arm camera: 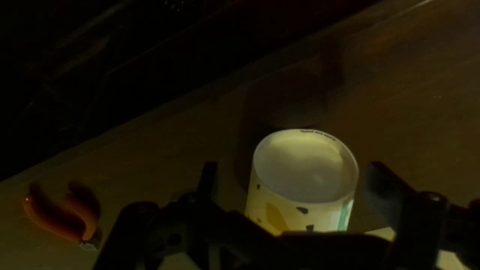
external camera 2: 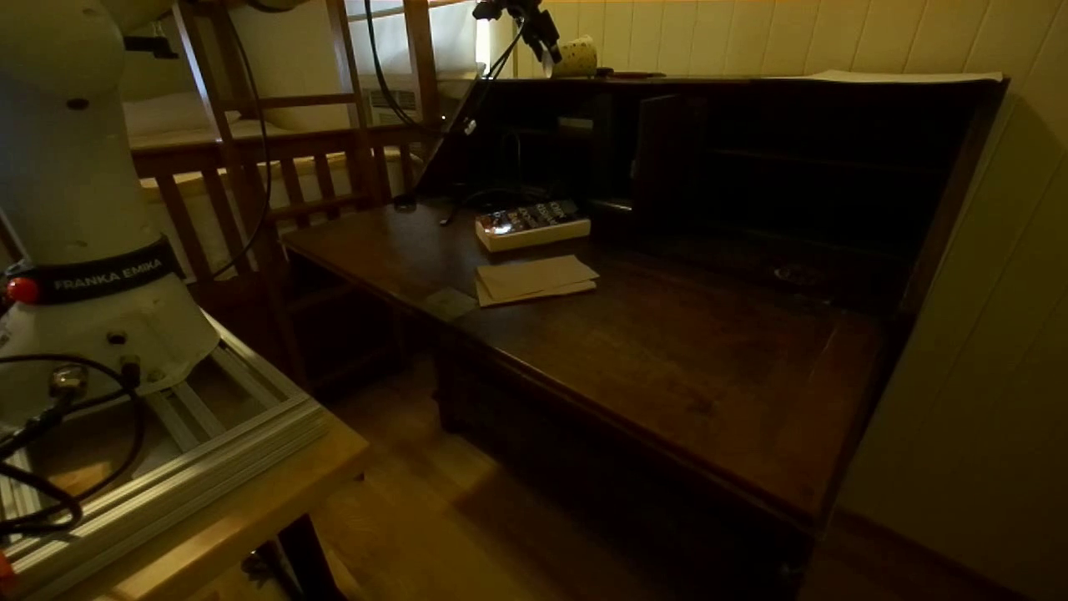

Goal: Make the cup stand

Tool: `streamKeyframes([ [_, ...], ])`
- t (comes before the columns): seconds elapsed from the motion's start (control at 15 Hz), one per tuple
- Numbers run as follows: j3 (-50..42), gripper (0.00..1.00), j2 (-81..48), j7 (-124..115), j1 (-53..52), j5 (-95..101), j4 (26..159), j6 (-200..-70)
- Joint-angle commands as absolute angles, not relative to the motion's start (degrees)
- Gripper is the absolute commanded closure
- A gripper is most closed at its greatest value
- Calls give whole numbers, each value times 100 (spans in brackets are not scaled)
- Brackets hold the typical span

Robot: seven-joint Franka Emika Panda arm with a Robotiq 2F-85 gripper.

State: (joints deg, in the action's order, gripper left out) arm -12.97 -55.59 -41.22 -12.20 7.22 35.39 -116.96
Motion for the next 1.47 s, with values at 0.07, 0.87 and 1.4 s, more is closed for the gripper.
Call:
streamKeyframes([
  [0.07, -1562, 0, -5895, -4351, -1274, 913, 3132, -11772],
  [0.87, -1731, 37, -6046, -4461, -1360, 793, 2983, -11752],
  [1.4, -2020, 61, -6118, -4550, -1518, 1120, 2890, -12133],
])
